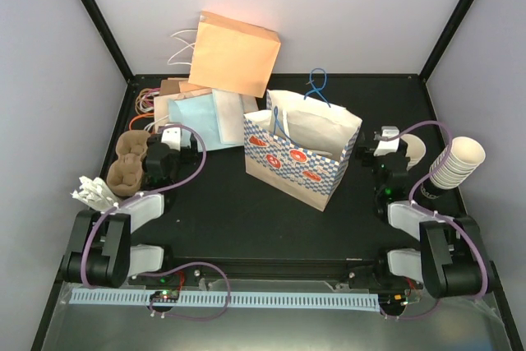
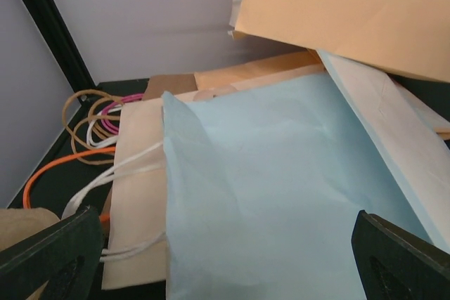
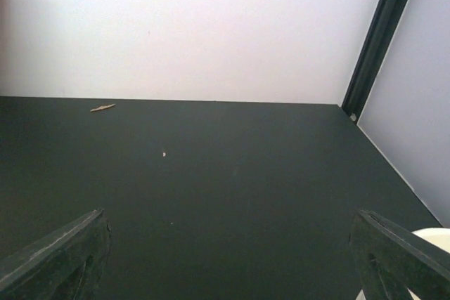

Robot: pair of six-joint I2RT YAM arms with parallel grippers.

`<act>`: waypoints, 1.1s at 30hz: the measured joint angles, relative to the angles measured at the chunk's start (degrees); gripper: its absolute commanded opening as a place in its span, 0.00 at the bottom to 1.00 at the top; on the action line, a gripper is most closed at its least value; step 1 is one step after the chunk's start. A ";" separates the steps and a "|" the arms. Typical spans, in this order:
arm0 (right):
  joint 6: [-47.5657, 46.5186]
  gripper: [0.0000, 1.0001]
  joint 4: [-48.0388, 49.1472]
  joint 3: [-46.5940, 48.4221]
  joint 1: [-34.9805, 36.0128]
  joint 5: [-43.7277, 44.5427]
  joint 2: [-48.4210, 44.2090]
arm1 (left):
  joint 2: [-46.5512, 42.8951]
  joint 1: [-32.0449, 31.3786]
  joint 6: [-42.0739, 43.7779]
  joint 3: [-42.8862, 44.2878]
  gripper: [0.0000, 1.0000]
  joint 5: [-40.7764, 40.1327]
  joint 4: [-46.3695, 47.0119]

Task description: Pack the takeout coffee

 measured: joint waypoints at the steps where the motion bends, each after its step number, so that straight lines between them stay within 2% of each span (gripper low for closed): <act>1: -0.37 0.95 1.07 0.02 0.00 -0.17 0.76 | 0.31 0.17 0.15 0.00 0.99 0.13 0.76; 9: -0.90 0.95 7.48 -0.04 -0.42 -0.70 7.21 | 5.57 1.81 0.55 -0.02 0.99 1.68 5.57; 14: -0.13 0.99 9.55 -0.04 -2.62 -1.88 10.23 | 6.47 2.82 0.68 -0.70 0.99 4.31 8.11; 17: 0.48 1.00 9.49 -0.04 -3.28 -2.80 10.60 | 7.21 2.99 0.90 -2.82 0.99 5.57 11.76; 33: 0.92 1.00 9.57 -0.02 -3.52 -3.87 10.58 | 7.48 3.17 0.90 -3.21 0.99 6.36 12.28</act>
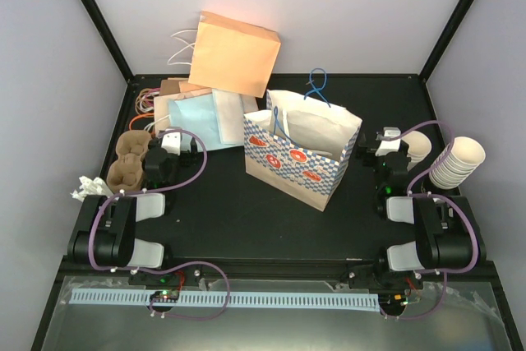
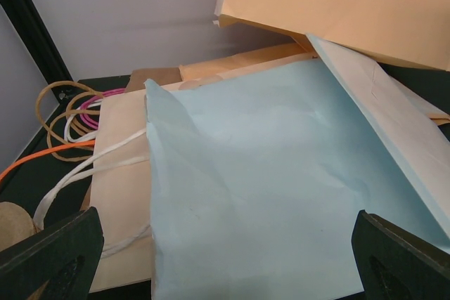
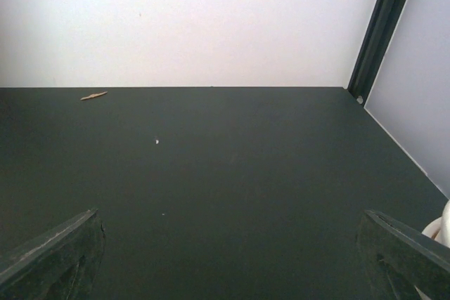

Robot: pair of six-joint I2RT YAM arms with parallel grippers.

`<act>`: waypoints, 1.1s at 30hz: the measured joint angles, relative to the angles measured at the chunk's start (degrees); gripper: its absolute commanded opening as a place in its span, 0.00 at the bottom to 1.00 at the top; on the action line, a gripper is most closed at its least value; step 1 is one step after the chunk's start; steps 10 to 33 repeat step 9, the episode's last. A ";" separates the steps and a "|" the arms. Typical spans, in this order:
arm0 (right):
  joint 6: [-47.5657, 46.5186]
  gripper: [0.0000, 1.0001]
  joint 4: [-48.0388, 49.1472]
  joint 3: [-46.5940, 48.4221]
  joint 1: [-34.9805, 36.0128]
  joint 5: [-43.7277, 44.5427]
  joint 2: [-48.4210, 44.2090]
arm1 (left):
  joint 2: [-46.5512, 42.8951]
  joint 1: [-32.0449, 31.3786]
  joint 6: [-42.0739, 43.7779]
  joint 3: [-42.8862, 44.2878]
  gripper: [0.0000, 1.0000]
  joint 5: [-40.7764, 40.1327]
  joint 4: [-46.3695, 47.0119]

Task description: Pack the takeout coffee

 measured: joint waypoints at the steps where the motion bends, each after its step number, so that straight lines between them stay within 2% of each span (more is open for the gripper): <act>1: 0.00 1.00 0.00 0.02 0.00 0.02 0.00 | 0.00 0.00 0.00 0.00 0.99 0.00 0.02; 33: 0.00 1.00 -0.04 0.07 -0.04 -0.17 0.00 | 0.00 0.00 0.00 0.00 0.99 0.02 0.00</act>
